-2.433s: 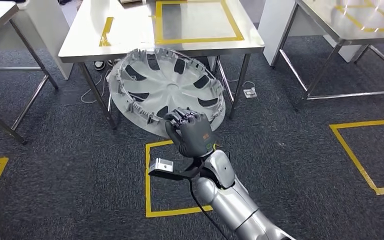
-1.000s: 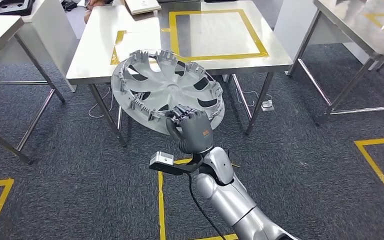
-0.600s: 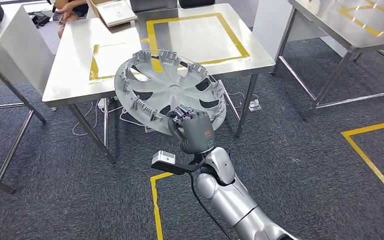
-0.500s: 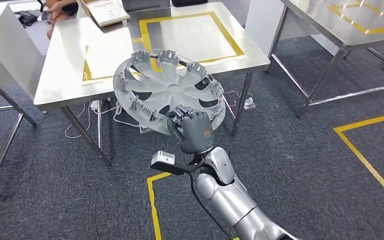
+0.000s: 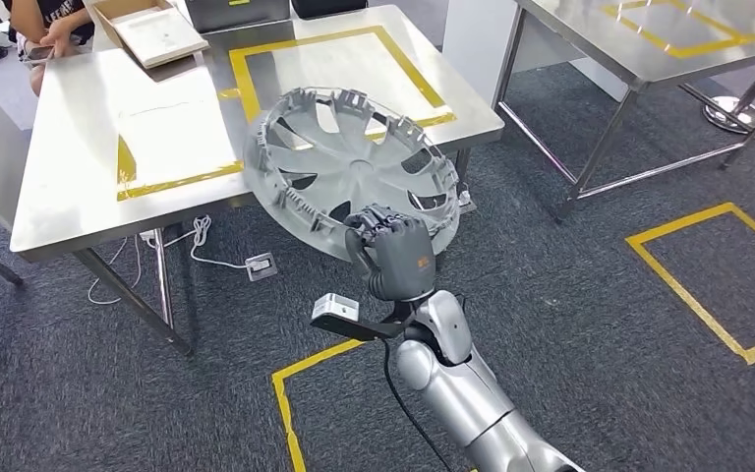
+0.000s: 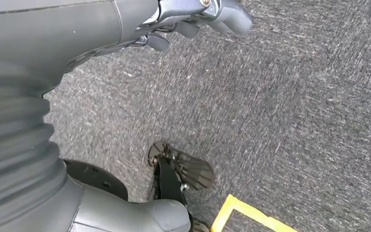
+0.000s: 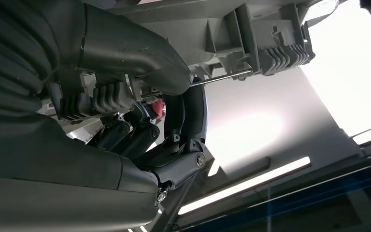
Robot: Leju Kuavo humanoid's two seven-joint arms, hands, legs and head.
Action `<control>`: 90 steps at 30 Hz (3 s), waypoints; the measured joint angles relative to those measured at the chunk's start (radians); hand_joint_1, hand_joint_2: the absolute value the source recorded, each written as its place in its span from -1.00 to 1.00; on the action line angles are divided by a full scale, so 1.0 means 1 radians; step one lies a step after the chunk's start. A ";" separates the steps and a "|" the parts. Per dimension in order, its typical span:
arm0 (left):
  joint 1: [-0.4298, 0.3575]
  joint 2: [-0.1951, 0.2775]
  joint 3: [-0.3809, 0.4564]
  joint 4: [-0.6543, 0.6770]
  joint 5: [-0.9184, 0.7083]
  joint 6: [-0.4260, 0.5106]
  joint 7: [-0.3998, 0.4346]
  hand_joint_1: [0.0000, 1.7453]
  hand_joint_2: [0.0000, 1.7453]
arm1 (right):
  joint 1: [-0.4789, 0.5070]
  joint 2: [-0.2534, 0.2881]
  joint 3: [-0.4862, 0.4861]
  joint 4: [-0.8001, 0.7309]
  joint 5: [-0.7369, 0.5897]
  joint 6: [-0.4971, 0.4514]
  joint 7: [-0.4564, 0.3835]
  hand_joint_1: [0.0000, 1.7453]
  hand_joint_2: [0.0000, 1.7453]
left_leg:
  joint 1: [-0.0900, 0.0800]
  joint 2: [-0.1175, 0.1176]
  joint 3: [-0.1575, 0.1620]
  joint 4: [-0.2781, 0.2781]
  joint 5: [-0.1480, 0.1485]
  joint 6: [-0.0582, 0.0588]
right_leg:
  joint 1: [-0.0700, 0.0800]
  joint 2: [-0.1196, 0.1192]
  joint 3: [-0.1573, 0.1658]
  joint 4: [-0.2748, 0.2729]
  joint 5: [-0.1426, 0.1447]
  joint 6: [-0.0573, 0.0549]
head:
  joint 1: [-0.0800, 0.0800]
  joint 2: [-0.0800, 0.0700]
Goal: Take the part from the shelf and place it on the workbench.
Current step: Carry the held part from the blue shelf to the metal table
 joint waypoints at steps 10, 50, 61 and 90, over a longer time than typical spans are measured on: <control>0.005 0.005 -0.008 0.000 0.003 0.003 -0.006 -1.00 1.00 | 0.035 -0.005 -0.011 -0.012 -0.034 -0.038 -0.050 1.00 1.00 | 0.008 -0.039 -0.199 0.178 -0.007 -0.018 | -0.010 0.035 0.108 -0.010 -0.075 -0.019 | -0.004 0.000; 0.002 0.000 -0.011 0.000 0.010 0.012 -0.040 -1.00 1.00 | 0.045 -0.023 -0.011 -0.051 -0.009 -0.049 -0.079 1.00 1.00 | 0.000 -0.050 -0.104 -0.003 0.102 0.039 | -0.006 0.021 0.061 0.137 -0.143 0.020 | -0.003 0.000; 0.001 -0.001 -0.011 0.002 0.005 -0.004 -0.034 -1.00 1.00 | 0.041 -0.038 -0.011 -0.040 -0.010 -0.052 -0.080 1.00 1.00 | 0.005 -0.052 -0.048 0.018 0.028 -0.007 | -0.015 0.010 0.016 0.015 -0.030 0.010 | -0.003 0.000; -0.009 -0.015 -0.099 0.006 -0.136 -0.004 0.028 -1.00 1.00 | -0.194 -0.044 0.137 0.200 0.365 -0.054 0.059 1.00 1.00 | 0.002 -0.061 -0.080 0.015 0.053 0.009 | -0.016 0.009 -0.014 0.010 -0.005 0.021 | 0.000 0.000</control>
